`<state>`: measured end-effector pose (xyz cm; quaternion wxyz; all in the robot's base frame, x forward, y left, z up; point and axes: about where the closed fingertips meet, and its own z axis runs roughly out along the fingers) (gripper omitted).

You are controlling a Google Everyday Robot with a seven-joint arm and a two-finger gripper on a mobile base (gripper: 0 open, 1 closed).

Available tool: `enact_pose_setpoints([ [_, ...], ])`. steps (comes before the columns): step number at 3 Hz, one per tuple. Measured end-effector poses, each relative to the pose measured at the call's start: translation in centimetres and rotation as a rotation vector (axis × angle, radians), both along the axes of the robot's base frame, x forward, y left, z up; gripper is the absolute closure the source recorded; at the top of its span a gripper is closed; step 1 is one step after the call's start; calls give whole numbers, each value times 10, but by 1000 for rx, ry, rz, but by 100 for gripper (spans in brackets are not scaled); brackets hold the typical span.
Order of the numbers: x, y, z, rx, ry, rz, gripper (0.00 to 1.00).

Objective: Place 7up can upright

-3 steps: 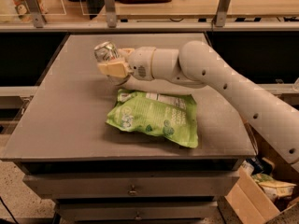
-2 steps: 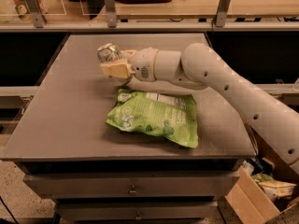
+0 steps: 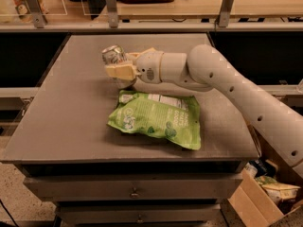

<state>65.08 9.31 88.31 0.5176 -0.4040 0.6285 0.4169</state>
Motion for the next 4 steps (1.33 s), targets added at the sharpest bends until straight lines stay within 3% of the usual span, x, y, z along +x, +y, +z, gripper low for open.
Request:
enact_pose_setpoints([
  [1,-1,-3,-2,-7,12,5,84],
  [4,-6,-20,-8,-24,42,-38,13],
])
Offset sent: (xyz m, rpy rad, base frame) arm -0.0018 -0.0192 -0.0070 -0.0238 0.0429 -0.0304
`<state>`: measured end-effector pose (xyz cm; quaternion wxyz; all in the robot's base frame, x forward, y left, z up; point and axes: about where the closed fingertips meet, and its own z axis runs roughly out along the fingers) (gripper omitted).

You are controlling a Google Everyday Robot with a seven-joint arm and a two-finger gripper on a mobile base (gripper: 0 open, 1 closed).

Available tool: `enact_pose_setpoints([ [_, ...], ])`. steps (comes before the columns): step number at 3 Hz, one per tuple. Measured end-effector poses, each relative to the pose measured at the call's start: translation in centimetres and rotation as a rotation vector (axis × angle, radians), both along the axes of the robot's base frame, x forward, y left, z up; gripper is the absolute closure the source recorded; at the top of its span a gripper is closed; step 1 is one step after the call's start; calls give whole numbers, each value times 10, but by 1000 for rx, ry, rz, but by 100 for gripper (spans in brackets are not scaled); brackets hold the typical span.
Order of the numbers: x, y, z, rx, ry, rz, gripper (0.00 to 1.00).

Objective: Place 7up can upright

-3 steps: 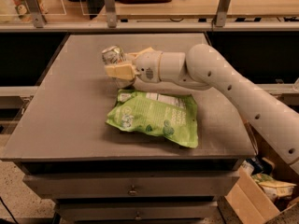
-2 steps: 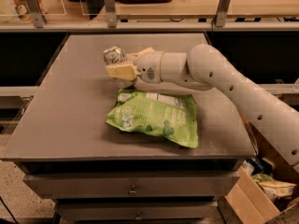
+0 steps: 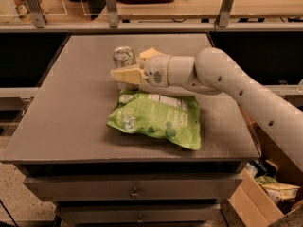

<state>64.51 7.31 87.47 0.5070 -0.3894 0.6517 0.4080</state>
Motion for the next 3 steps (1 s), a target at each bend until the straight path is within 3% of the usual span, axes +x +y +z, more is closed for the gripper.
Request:
enact_pose_setpoints([
  [1,-2,-7,-1,-4,6,-11,0],
  [3,-9,-26,1,-57,23,-32,0],
])
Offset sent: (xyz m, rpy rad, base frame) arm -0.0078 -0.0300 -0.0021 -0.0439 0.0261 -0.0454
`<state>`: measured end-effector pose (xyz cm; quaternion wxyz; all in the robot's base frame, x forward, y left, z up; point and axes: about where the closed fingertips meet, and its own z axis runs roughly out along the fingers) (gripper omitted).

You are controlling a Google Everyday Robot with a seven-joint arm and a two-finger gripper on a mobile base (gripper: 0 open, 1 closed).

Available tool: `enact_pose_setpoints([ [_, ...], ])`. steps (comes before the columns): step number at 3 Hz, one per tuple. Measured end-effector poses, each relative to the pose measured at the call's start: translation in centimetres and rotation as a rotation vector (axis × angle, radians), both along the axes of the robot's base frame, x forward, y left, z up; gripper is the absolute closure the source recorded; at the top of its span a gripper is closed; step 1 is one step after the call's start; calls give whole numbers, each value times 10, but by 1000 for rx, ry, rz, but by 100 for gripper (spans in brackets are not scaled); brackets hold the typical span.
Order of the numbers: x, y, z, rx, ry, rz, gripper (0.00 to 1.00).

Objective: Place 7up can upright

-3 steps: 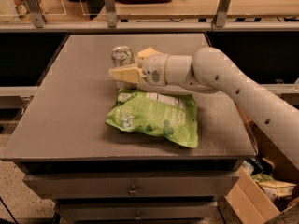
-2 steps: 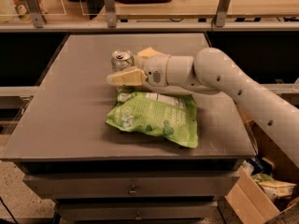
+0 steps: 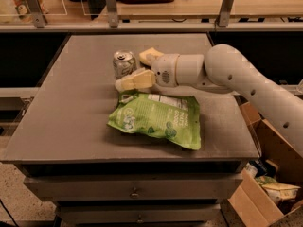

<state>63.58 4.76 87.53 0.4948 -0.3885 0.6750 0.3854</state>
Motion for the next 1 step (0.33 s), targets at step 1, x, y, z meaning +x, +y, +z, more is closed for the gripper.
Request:
enact_pose_setpoints([
  [1,-3,-12,8,-24,-18,-34,0],
])
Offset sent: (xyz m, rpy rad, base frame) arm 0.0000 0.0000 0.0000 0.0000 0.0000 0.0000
